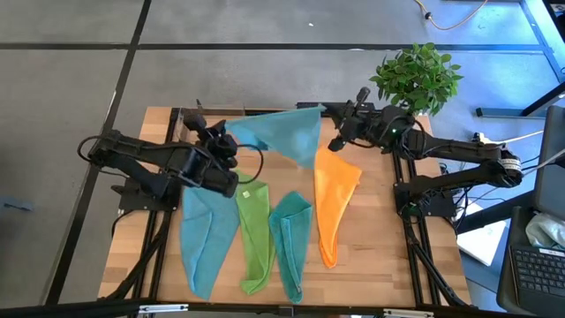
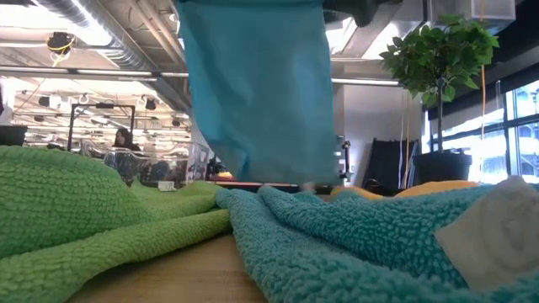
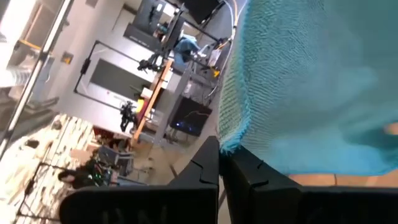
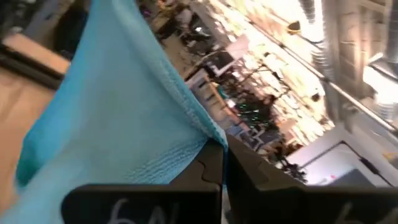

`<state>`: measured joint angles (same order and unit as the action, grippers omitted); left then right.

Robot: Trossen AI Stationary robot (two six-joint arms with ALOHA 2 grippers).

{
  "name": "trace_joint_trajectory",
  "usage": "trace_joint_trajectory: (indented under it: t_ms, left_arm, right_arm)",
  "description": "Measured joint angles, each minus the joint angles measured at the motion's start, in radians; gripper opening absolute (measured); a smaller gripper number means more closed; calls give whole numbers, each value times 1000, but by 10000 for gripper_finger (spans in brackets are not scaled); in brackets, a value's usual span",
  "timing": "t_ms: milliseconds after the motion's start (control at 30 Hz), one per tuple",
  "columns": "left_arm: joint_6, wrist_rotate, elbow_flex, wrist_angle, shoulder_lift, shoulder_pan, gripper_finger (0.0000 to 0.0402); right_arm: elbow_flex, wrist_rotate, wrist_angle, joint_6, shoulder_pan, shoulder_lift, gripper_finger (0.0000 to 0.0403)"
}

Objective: Fold microfiber towels
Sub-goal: Fold the light blue microfiber cloth

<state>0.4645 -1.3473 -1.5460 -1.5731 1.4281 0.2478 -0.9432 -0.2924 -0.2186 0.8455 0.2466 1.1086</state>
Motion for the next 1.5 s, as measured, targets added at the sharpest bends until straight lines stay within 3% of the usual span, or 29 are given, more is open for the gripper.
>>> trace_joint_trajectory:
  t_ms: [100,167,200,433,533,600,833,1133,1300,1500]
  left_arm:
    - [7,20,24,1,5,-1,0]
    - [35,27,38,3,3,1,0]
    - [50,31,44,10,4,3,0]
    - [78,26,79,0,4,-10,0]
    - [109,14,79,10,1,-21,0]
    - [110,21,79,0,1,-20,0]
    - [26,-24,78,4,-30,-31,0]
    - [-4,-10,78,7,-84,-57,0]
    - [54,135,78,10,-83,-10,0]
    - [267,331,79,15,-37,123,0]
  right_arm:
    - [2,20,32,-6,1,9,9]
    - [2,-106,-5,-32,-1,12,7]
    - [2,-107,-10,-46,0,10,5]
    - [2,3,2,-51,0,-9,5]
    - [2,-95,-34,-56,-3,0,5]
    - [2,-42,-4,-53,-1,1,5]
    - [2,-18,-9,-48,21,9,5]
    - [2,72,-9,-48,48,10,5]
    - [1,123,89,-107,2,8,5]
    - [1,274,381,-243,-92,7,5]
